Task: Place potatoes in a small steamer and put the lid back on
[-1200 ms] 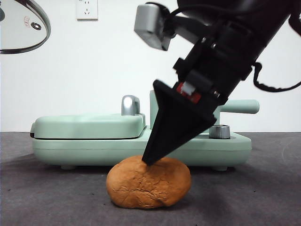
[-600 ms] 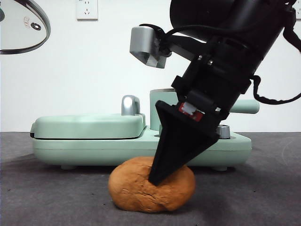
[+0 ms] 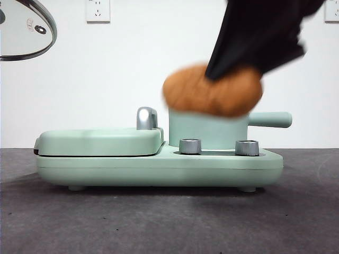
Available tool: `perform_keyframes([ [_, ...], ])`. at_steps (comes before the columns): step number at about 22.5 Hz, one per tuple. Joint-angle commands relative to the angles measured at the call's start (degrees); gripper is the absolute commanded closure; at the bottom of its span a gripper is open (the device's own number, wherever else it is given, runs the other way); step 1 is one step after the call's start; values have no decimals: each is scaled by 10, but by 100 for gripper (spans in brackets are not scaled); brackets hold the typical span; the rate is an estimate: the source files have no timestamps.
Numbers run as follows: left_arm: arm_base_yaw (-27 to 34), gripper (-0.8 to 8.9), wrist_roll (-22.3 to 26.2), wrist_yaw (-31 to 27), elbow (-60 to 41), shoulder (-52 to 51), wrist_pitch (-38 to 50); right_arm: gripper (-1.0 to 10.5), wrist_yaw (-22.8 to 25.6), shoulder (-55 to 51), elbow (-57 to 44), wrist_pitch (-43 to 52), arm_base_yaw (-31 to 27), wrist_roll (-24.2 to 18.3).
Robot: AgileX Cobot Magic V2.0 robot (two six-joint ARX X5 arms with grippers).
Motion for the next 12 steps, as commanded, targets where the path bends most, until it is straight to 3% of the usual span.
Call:
perform_keyframes([
  [1, 0, 799, 2, 0, 7, 0, 19, 793, 2, -5, 61, -58, -16, 57],
  [4, 0, 799, 2, 0, 7, 0, 26, 793, 4, -2, 132, -115, -46, 58],
  [12, 0, 799, 2, 0, 7, 0, 29, 793, 27, 20, 228, -115, -109, 64],
])
